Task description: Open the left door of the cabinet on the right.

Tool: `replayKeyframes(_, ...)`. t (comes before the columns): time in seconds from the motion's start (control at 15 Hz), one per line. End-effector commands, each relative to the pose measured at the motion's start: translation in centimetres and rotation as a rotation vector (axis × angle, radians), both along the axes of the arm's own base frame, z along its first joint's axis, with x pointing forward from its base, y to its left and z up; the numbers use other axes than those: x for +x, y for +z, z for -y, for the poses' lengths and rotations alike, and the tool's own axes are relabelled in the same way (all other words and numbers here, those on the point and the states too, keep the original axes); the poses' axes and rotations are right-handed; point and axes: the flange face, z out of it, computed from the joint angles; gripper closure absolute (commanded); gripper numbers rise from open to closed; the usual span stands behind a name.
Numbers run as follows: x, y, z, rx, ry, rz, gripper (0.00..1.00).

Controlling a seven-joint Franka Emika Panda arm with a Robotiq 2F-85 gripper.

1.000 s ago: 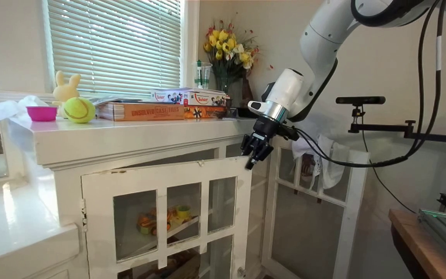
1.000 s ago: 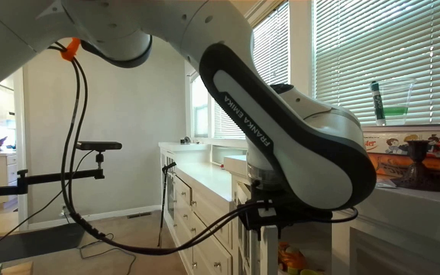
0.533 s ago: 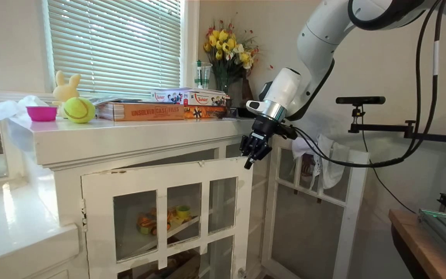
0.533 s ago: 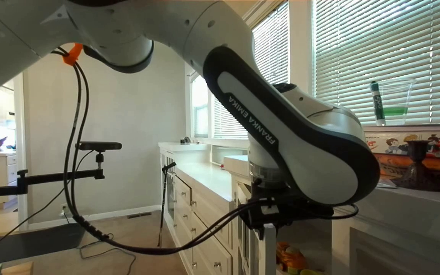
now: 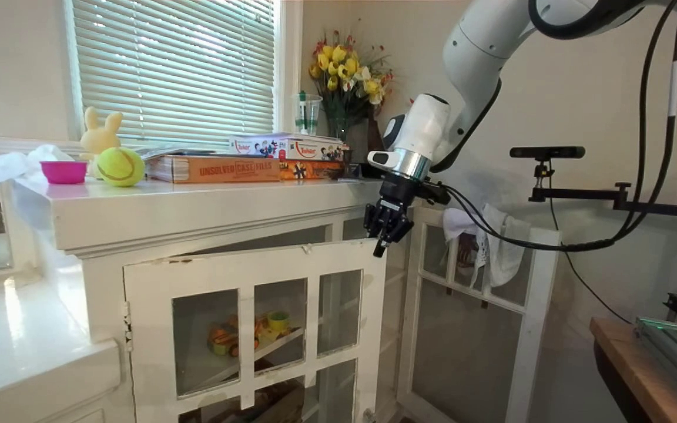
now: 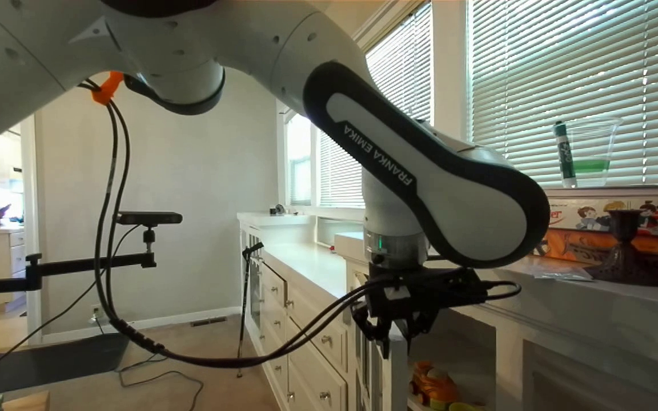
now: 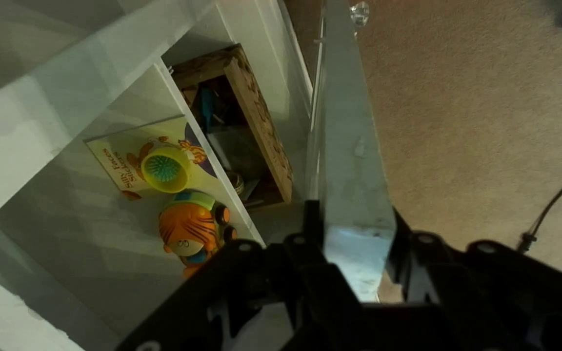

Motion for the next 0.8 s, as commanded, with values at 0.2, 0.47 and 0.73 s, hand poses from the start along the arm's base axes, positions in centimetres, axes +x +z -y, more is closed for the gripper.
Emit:
replayKeyframes(0.2, -0.1, 4.6, -4.1, -0.161, 0.111, -0.074, 0.92)
replayKeyframes(0.47, -0.6, 5.5, -6.9, -0.237, 0.106, -0.111, 0.92)
replayKeyframes(0.73, -1.8, 5.0, -10.0, -0.284, 0.079, -0.135, 0.92)
